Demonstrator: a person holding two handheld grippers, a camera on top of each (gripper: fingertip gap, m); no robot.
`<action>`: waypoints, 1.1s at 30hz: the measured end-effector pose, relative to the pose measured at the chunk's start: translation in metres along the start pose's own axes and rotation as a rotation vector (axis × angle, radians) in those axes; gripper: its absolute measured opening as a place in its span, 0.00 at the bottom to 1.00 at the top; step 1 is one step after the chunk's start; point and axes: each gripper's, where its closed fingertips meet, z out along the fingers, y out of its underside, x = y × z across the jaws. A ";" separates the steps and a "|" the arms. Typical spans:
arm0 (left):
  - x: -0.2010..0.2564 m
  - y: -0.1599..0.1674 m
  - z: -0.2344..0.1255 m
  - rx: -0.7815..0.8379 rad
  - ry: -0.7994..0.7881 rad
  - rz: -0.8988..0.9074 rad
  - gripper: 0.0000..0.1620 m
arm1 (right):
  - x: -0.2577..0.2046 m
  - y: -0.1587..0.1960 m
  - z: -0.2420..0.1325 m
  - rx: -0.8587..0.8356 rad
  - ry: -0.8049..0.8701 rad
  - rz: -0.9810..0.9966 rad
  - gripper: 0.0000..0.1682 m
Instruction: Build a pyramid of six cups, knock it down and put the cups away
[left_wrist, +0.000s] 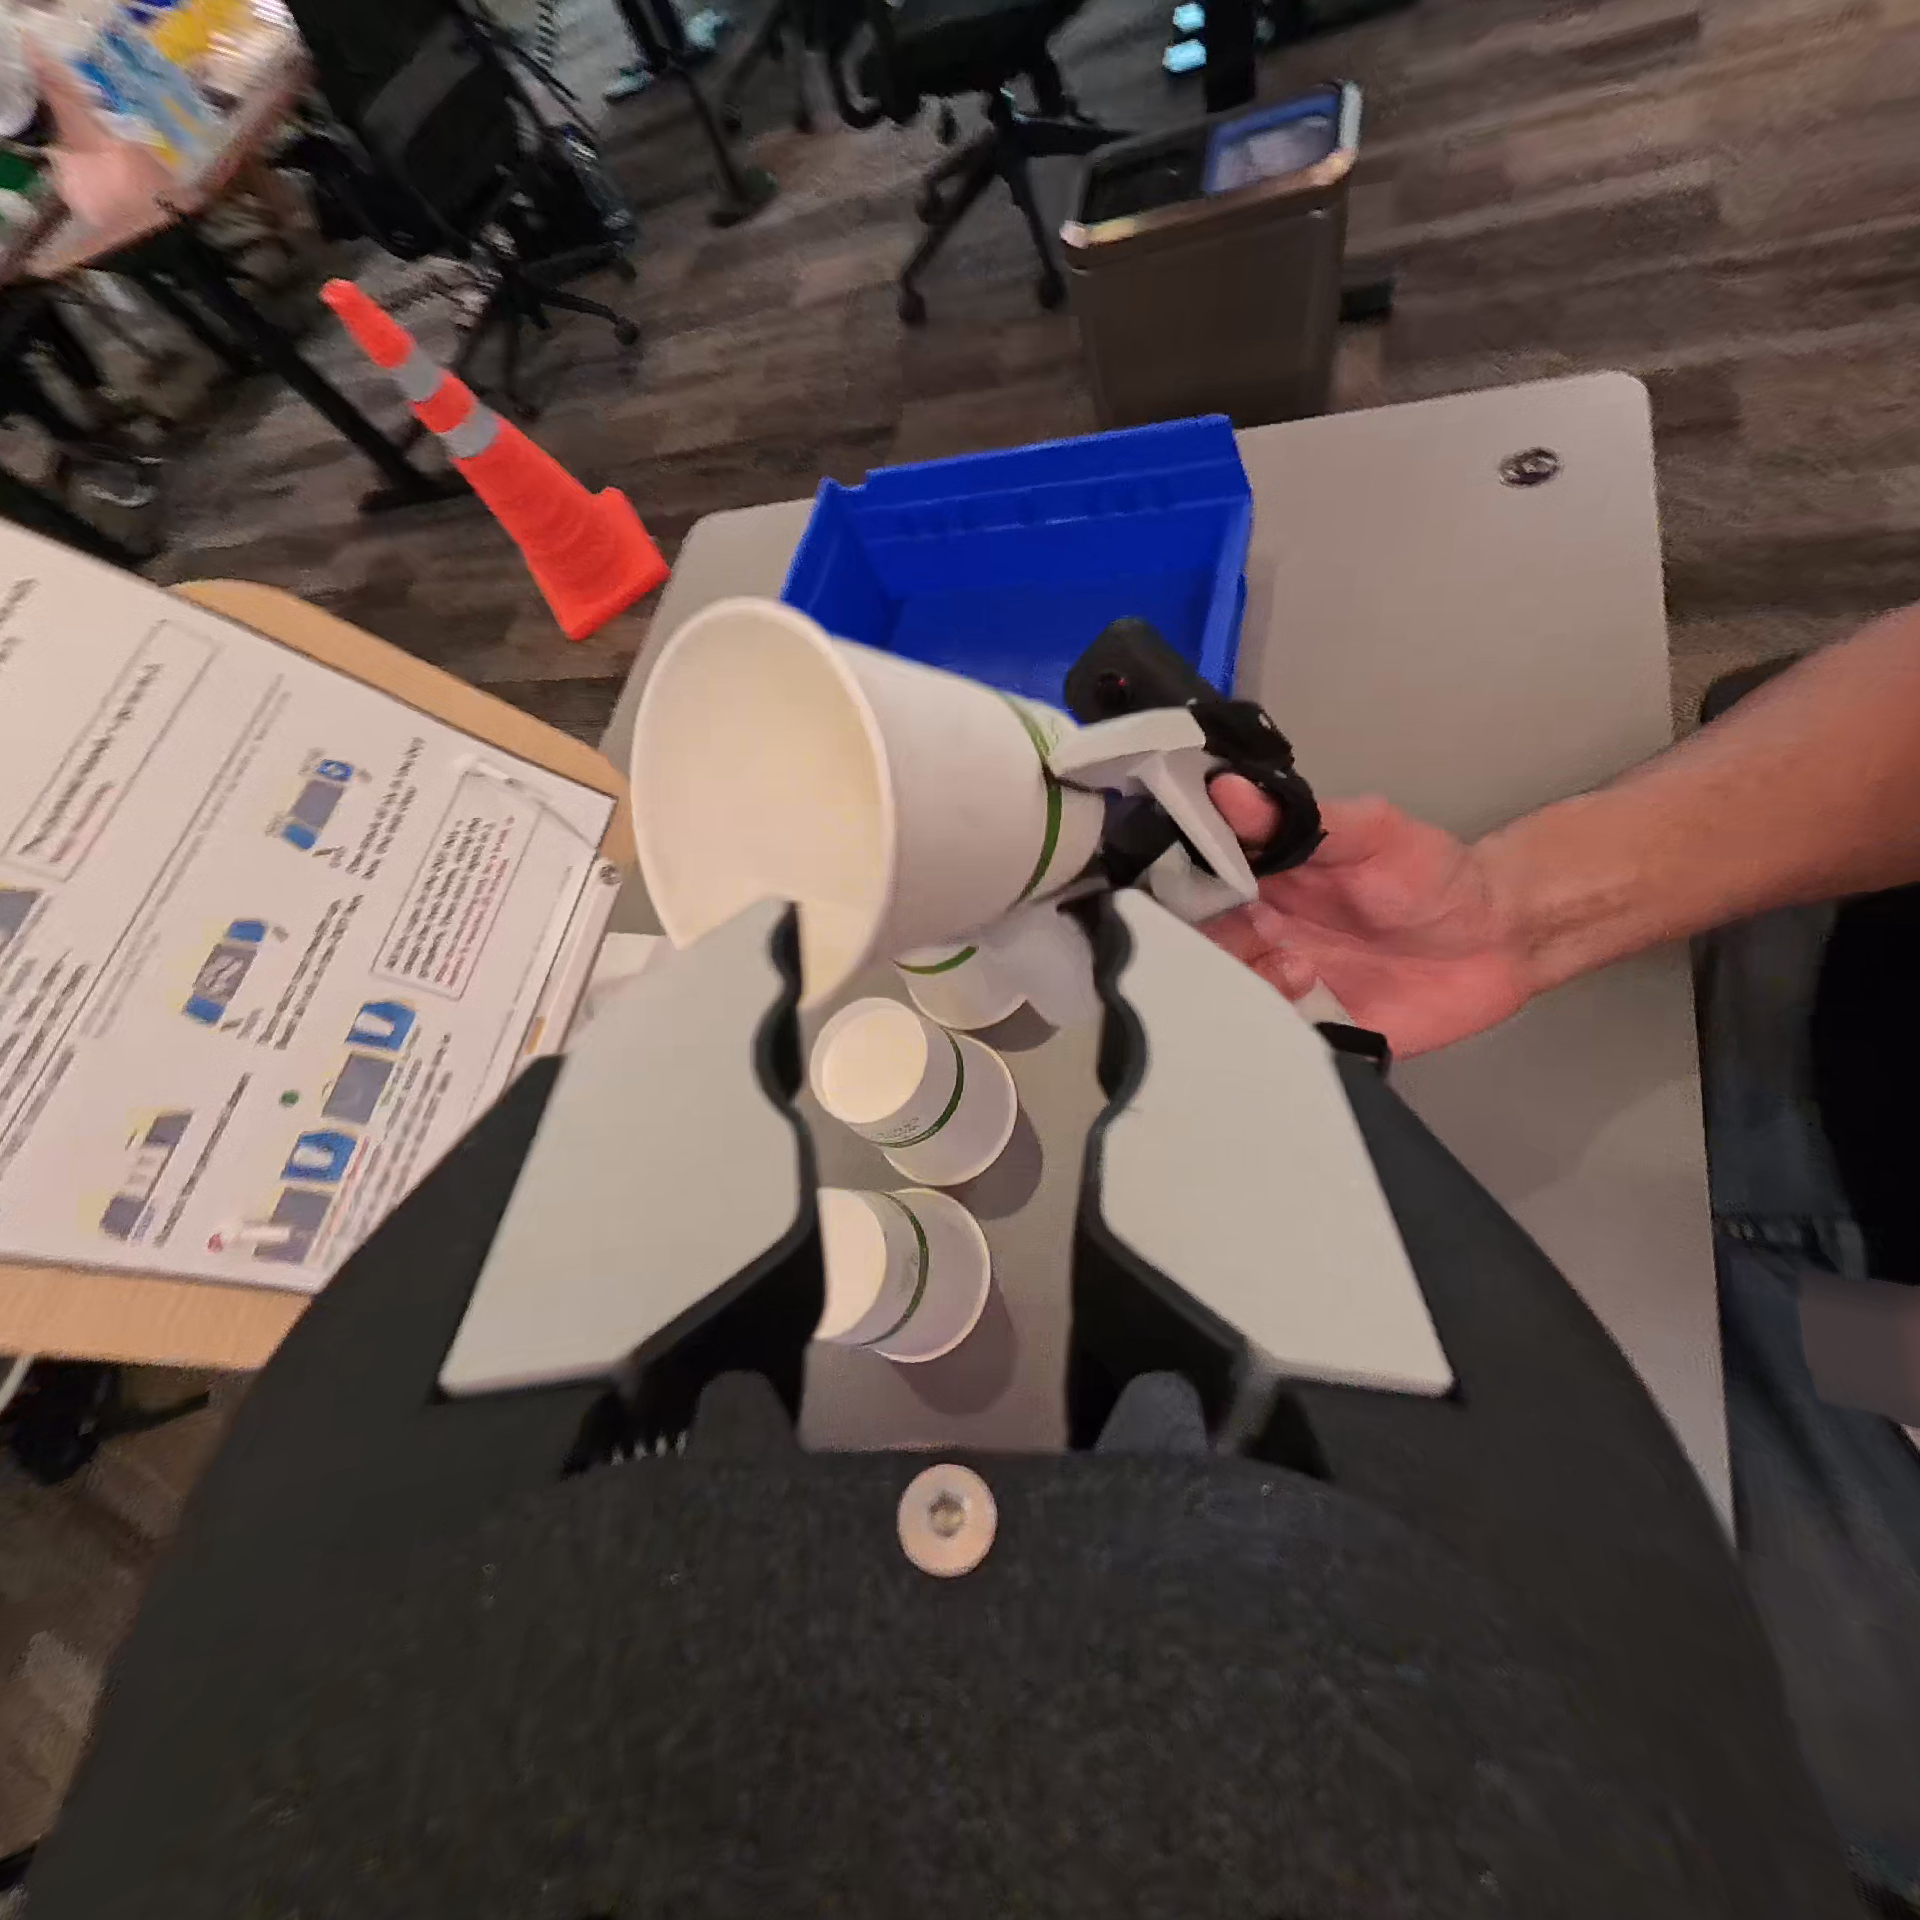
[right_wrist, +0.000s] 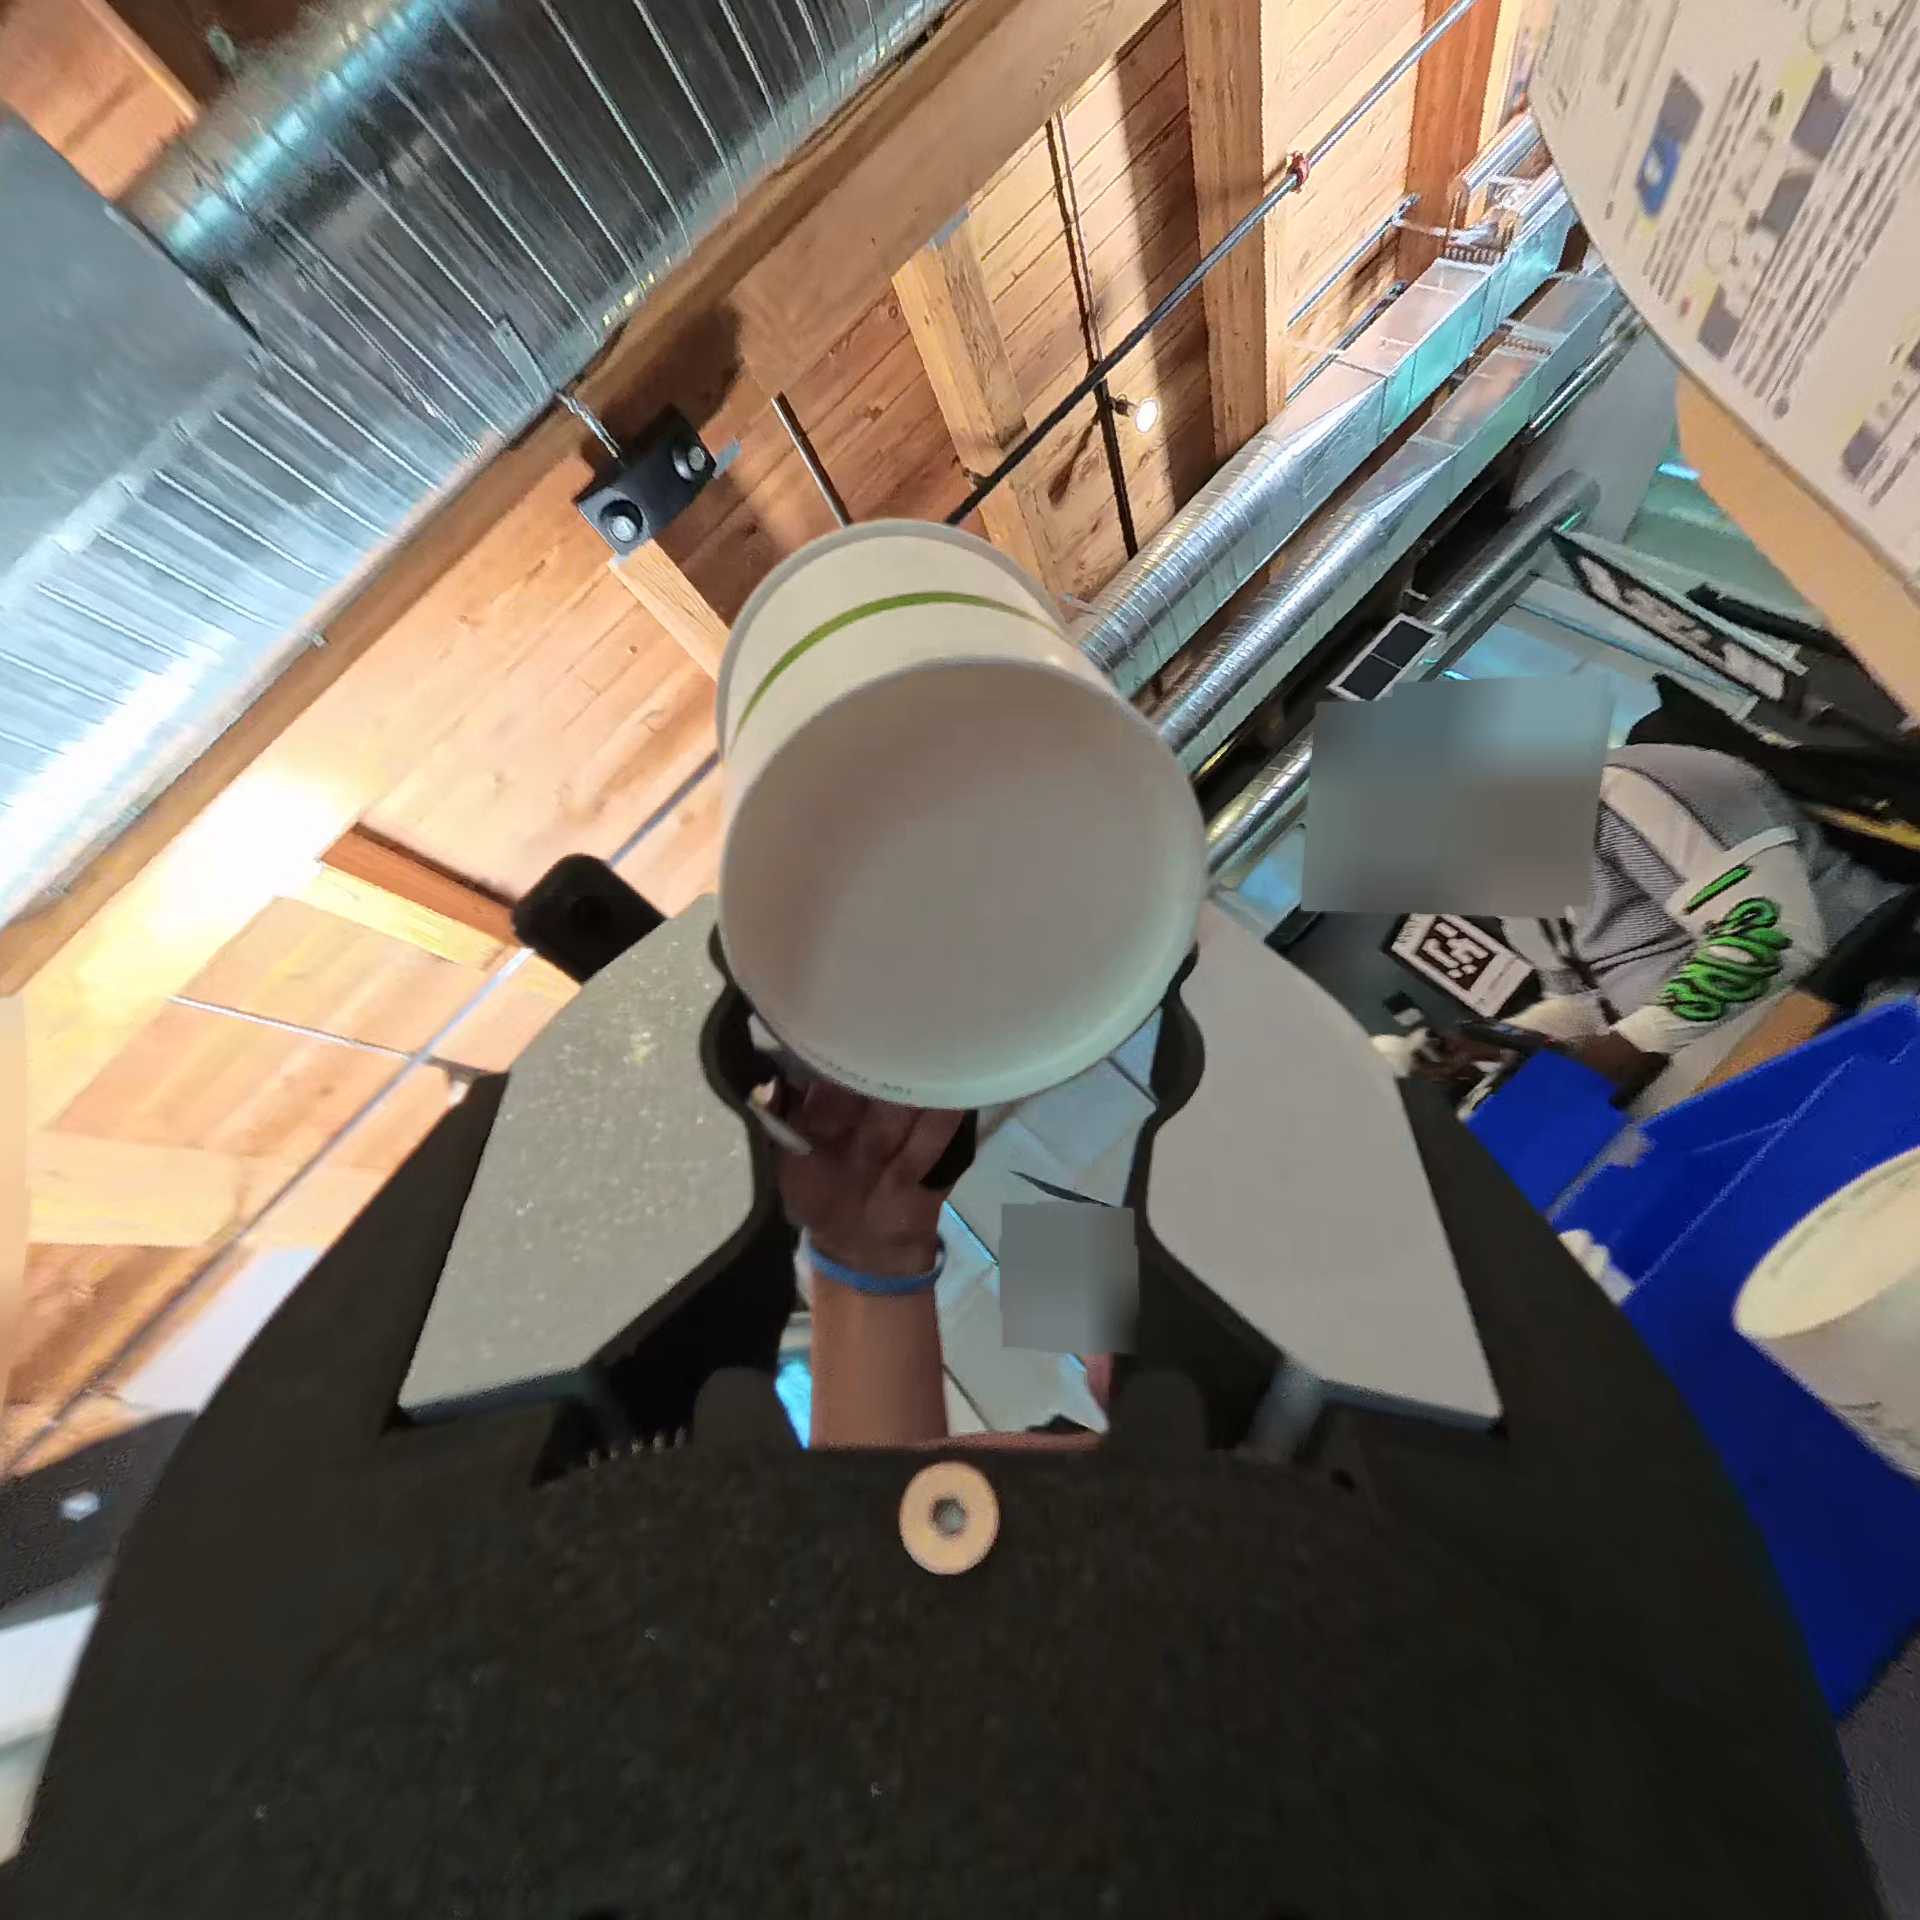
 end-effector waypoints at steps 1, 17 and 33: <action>0.002 0.005 -0.007 0.023 -0.042 -0.031 0.38 | -0.002 -0.005 0.001 -0.017 0.017 -0.047 0.44; 0.156 0.202 0.062 0.022 -0.085 -0.702 0.31 | -0.018 -0.136 0.005 -0.757 0.601 -1.055 0.45; 0.156 0.201 0.061 0.022 -0.090 -0.665 0.31 | 0.092 -0.085 -0.025 -1.720 0.750 -1.086 0.44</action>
